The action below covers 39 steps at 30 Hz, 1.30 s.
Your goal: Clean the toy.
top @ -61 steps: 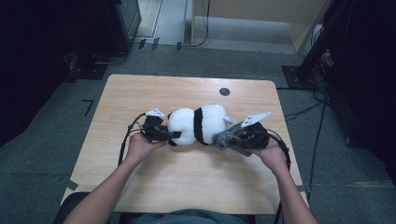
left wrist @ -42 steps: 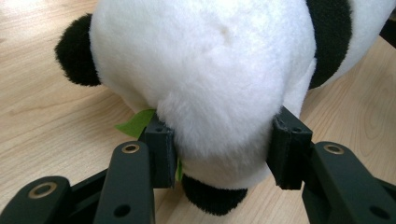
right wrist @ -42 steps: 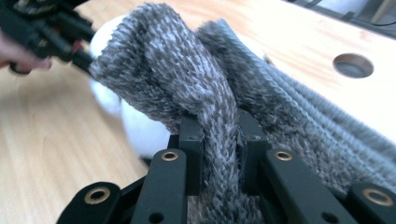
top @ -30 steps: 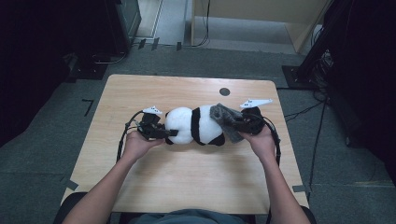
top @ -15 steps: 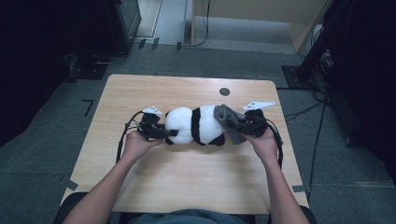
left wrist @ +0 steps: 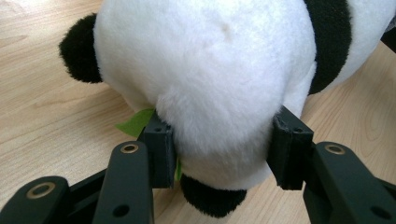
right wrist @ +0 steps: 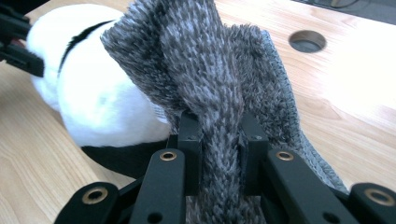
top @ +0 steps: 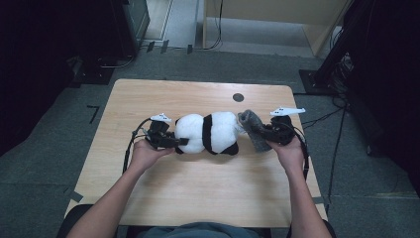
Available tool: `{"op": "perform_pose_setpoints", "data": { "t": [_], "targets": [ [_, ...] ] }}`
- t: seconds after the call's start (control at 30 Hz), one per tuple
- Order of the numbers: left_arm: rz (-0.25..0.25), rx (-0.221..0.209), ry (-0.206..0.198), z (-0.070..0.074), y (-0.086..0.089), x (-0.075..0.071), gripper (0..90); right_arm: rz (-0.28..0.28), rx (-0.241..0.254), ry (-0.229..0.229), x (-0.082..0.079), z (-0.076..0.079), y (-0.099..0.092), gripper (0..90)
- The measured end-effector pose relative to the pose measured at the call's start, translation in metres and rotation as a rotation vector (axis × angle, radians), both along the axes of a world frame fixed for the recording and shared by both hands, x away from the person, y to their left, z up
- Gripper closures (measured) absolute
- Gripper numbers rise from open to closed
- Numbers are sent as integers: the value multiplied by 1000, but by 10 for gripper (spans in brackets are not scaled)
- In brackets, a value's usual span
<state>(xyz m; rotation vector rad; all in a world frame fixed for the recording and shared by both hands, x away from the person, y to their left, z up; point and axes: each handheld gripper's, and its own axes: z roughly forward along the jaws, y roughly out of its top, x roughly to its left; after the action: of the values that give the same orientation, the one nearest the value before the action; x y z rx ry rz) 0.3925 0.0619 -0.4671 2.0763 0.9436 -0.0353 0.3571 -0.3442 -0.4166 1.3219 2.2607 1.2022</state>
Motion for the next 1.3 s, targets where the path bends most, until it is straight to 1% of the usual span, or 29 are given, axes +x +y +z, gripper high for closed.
{"op": "perform_pose_setpoints", "data": {
  "t": [0.1,0.2,0.27,0.37,0.47,0.5,0.6,0.63,0.77,0.83,0.87,0.9,1.0,1.07,1.17,1.23,1.3],
  "targets": [
    [4,-2,-1,0,0,0,517,-13,7,2,-1,0,-6,764],
    [12,-5,16,3,-1,-1,538,-16,17,-3,-3,2,-6,764],
    [15,-6,16,3,-2,-1,545,-10,23,-10,-4,3,-4,765],
    [18,-10,20,4,-2,-1,551,16,33,-27,-4,8,5,765],
    [18,-12,20,4,-2,-3,552,45,34,-30,-4,9,17,765],
    [18,-12,20,4,-2,-3,551,60,33,-24,-3,8,23,765],
    [28,-20,20,2,-4,-4,546,86,6,-9,1,3,37,766],
    [31,-23,28,2,-3,-4,540,85,4,-7,2,2,40,766],
    [32,-19,30,3,-4,-6,528,87,16,-2,8,-1,43,768],
    [33,-19,29,4,-5,-8,520,82,13,-4,9,-1,43,769],
    [35,-18,21,3,-6,-9,511,80,11,-3,10,-1,43,769],
    [33,-24,18,2,-6,-9,480,78,9,-1,11,-1,43,769],
    [24,-45,28,-1,-4,-6,359,75,4,-3,13,-2,42,769],
    [17,-44,18,-2,-1,-5,298,77,0,-2,13,-2,41,769],
    [-7,-32,13,0,1,-3,257,76,-15,-5,14,-2,41,769],
    [-24,-18,8,3,3,-3,251,77,-26,-7,15,-2,40,769],
    [-39,-6,-9,6,7,-2,253,74,-30,-4,16,-3,40,769]
  ]
}}
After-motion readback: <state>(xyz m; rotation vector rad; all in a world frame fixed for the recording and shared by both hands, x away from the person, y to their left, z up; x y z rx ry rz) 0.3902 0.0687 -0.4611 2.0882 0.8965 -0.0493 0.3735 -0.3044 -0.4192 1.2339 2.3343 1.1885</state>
